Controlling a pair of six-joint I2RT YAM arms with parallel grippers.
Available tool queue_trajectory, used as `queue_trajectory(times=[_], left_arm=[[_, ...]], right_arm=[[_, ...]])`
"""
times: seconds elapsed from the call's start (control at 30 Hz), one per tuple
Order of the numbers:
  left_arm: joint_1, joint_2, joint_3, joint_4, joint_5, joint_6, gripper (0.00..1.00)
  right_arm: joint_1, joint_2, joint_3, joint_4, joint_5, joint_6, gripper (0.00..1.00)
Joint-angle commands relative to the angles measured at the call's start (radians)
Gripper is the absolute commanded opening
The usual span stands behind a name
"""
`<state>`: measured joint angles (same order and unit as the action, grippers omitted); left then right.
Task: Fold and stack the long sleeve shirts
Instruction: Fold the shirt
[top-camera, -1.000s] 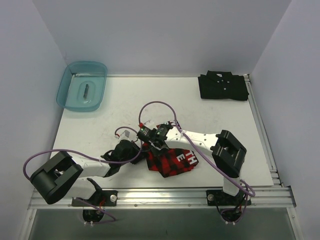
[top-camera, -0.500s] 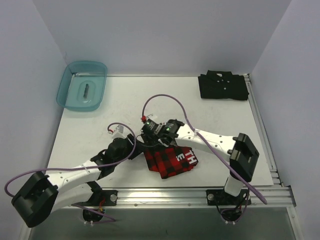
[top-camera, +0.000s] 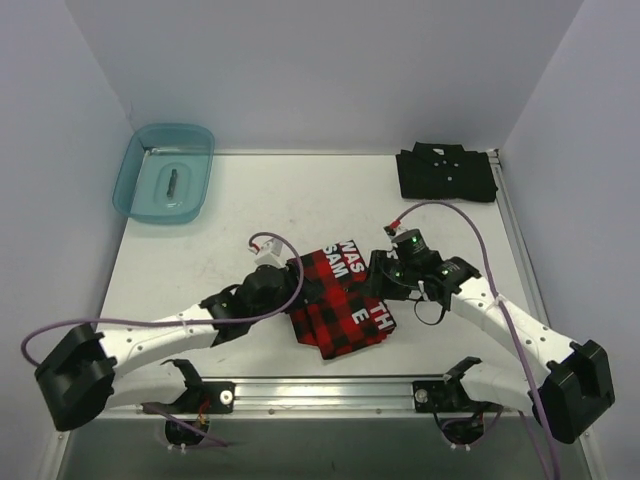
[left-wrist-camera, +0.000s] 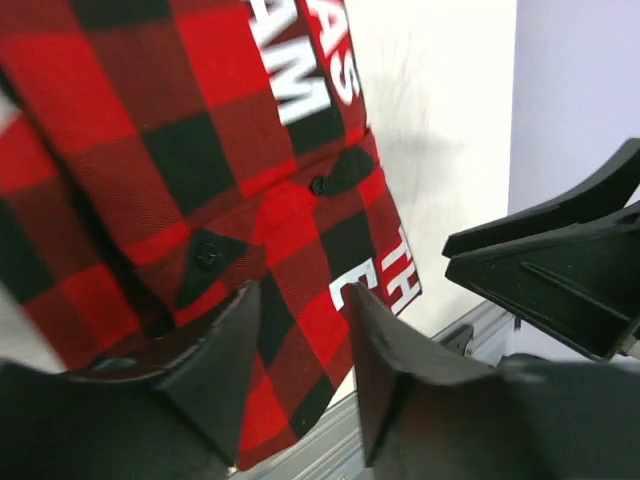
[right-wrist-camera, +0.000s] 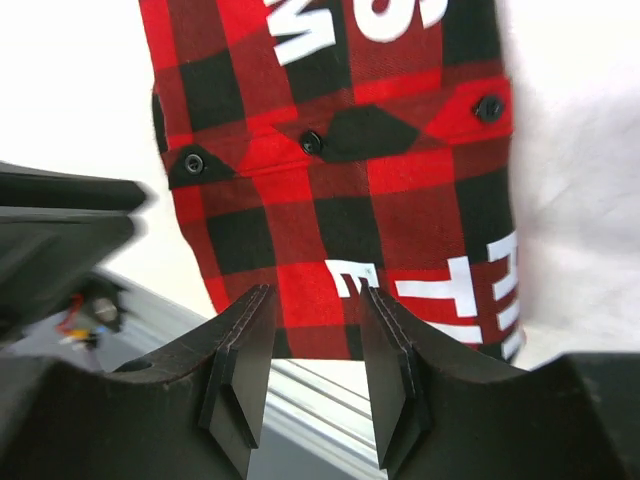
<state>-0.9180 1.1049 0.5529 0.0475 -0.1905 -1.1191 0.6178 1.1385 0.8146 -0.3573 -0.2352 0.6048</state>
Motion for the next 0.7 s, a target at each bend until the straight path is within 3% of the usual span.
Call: queue_trajectory(times=[0.0,0.07,0.23,0.37,0.53,0.67], left_arm=[[-0.028,0.145,0.025,0.176,0.083,-0.025,0.47],[-0.028,0.221,0.007,0.213,0.086,-0.05,0.36],[-0.013,0.296,-0.093,0.3,0.075,-0.097,0.26],[0.01,0.303,-0.168,0.333,0.082,-0.127,0.24],[0.06,0.319,-0.18,0.334,0.106,-0.09,0.24],[0.051,0.282,-0.117,0.313,0.158,-0.032,0.34]], right_arm=[[-0.099,-0.054,-0.118,0.215,-0.254,0.088,0.39],[-0.141,-0.059,-0.23,0.295,-0.338,0.134,0.39],[-0.252,-0.005,-0.403,0.497,-0.446,0.187,0.35],[-0.314,0.017,-0.477,0.508,-0.476,0.161,0.33],[-0.339,-0.006,-0.471,0.397,-0.438,0.083,0.31],[-0.337,-0.078,-0.41,0.287,-0.428,0.056,0.31]])
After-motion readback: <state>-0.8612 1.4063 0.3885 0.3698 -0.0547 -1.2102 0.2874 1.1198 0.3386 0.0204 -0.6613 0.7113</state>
